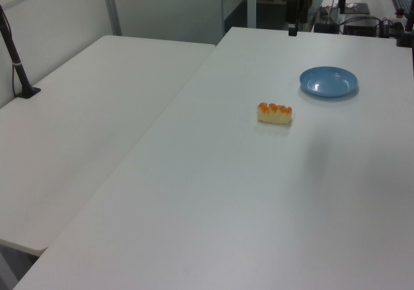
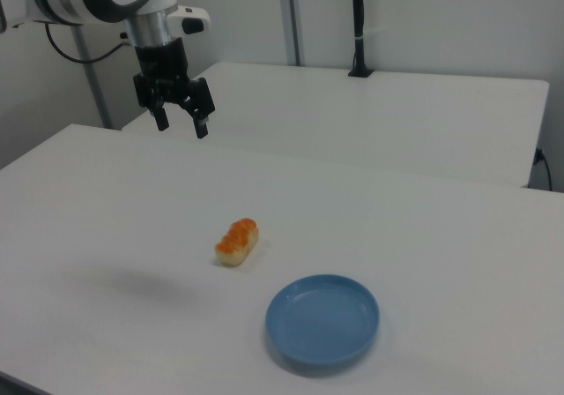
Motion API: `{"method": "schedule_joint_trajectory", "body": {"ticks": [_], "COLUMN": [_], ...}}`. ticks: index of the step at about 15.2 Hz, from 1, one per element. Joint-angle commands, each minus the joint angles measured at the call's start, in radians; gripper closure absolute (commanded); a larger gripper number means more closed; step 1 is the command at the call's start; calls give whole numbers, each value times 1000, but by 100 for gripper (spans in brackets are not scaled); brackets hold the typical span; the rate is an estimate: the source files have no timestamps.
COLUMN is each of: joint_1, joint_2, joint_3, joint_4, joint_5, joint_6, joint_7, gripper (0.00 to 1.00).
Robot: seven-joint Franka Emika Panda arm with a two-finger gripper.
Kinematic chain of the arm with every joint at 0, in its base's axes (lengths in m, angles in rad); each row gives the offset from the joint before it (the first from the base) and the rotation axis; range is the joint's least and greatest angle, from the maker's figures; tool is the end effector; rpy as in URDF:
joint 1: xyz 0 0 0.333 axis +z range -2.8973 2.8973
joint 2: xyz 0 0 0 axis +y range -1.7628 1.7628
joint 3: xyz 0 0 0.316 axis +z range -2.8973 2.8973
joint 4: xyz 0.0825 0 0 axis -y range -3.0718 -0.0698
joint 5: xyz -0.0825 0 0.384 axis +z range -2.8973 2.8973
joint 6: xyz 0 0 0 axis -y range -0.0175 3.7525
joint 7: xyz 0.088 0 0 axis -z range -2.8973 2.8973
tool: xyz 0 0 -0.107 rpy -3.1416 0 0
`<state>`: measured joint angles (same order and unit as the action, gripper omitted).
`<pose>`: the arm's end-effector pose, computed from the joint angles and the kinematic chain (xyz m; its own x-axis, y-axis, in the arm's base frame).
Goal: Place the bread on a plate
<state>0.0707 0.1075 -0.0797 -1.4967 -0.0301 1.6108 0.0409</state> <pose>0.5911 -0.0059 0.6018 0.9988 -0.0481 0.0085 -0.0484 -0.9981 0.0383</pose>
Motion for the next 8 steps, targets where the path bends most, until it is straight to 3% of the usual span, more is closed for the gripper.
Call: {"method": "schedule_joint_trajectory", "body": {"ticks": [1, 8], "joint_1": [9, 1], "joint_2": [-8, -8], "joint_3": [-15, -14], "joint_4": [-10, -10], "joint_5": [12, 13], "joint_6": [-8, -11], "joint_7": [-19, -21], "gripper": [0, 0]}}
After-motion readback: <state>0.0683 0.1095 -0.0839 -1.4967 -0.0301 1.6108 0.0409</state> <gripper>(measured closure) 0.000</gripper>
